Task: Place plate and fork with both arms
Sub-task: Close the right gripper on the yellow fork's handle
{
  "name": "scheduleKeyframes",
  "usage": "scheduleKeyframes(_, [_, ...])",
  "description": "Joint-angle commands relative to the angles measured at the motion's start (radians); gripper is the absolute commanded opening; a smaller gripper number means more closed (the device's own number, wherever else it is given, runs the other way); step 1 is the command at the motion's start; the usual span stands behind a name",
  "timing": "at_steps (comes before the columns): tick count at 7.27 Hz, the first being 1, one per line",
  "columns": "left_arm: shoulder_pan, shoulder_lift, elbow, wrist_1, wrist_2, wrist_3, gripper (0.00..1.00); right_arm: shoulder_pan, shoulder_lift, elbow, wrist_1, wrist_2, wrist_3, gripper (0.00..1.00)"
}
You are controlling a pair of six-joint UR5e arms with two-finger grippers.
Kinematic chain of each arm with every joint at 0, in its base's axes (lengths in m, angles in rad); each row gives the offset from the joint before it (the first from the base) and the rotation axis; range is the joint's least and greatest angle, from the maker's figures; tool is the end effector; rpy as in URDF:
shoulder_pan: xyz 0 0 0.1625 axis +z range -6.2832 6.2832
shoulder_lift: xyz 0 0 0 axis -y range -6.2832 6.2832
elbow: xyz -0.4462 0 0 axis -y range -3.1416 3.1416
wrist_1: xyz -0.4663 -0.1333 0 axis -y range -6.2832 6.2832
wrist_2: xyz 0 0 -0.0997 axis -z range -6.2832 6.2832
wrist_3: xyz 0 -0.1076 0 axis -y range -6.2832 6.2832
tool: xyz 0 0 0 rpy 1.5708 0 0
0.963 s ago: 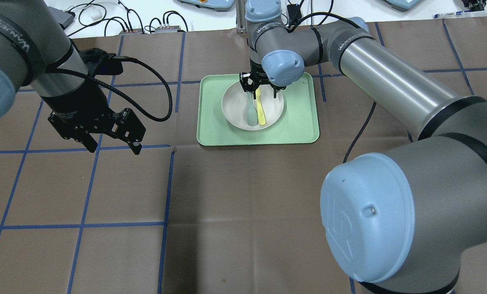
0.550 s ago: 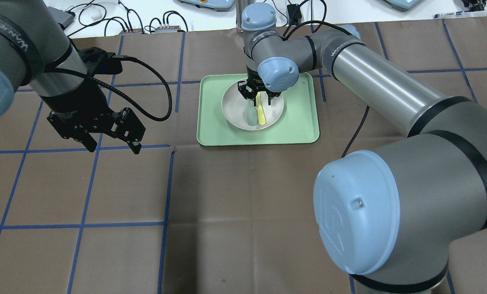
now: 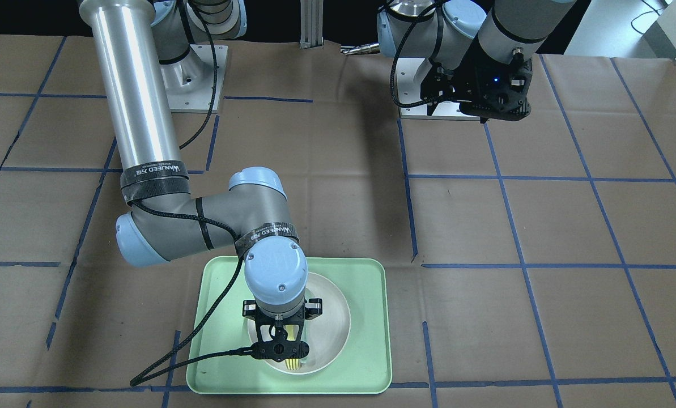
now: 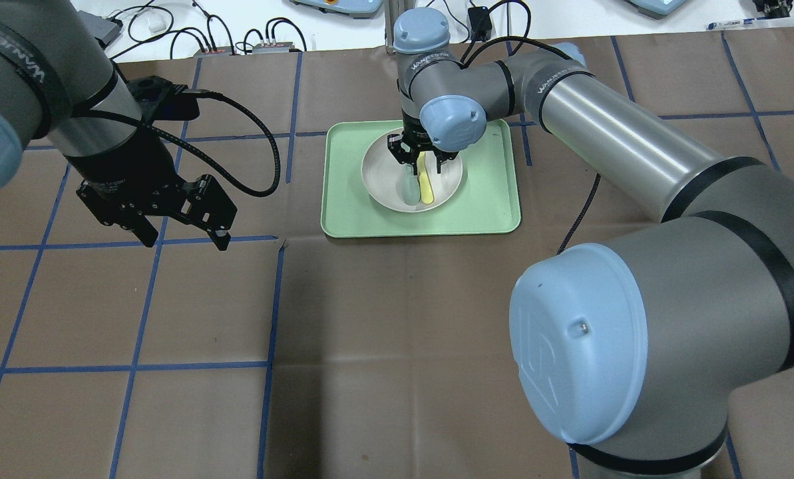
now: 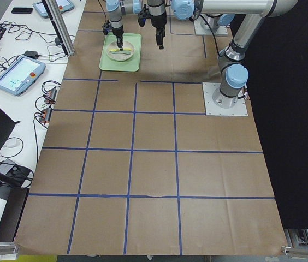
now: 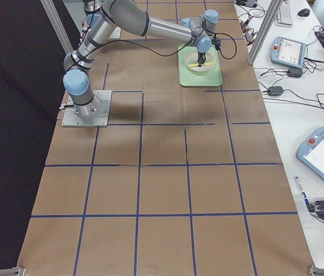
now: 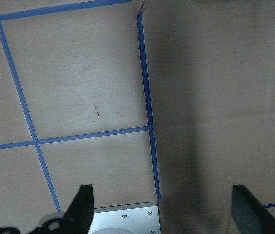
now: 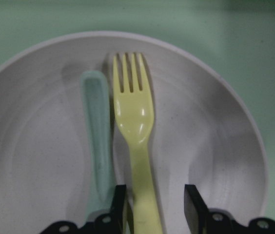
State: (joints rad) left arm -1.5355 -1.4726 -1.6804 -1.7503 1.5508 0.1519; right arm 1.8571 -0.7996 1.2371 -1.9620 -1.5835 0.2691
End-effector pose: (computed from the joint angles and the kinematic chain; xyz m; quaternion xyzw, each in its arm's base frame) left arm -0.1177 -0.5045 0.4767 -0.0570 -0.9938 -0.0940 0.0188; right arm 0.3604 -0.7570 0.1728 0.0087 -0.9997 -0.0205 0.0125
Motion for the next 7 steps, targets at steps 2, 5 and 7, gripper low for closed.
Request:
scheduleKeyframes(2, [0.0,-0.001,0.004,0.0,0.0,0.0,1.0,0.01,0.016,-0.002,0.0,0.002,-0.001,0.5])
scheduleKeyframes(5, [0.0,0.0,-0.002,0.0,0.002,0.0,1.0,0.008,0.016,-0.005,0.0,0.002,-0.002,0.37])
scheduleKeyframes(7, [0.0,0.002,-0.005,0.0,0.002,0.0,1.0,0.008,0.014,-0.007,0.002,0.002,-0.002,0.28])
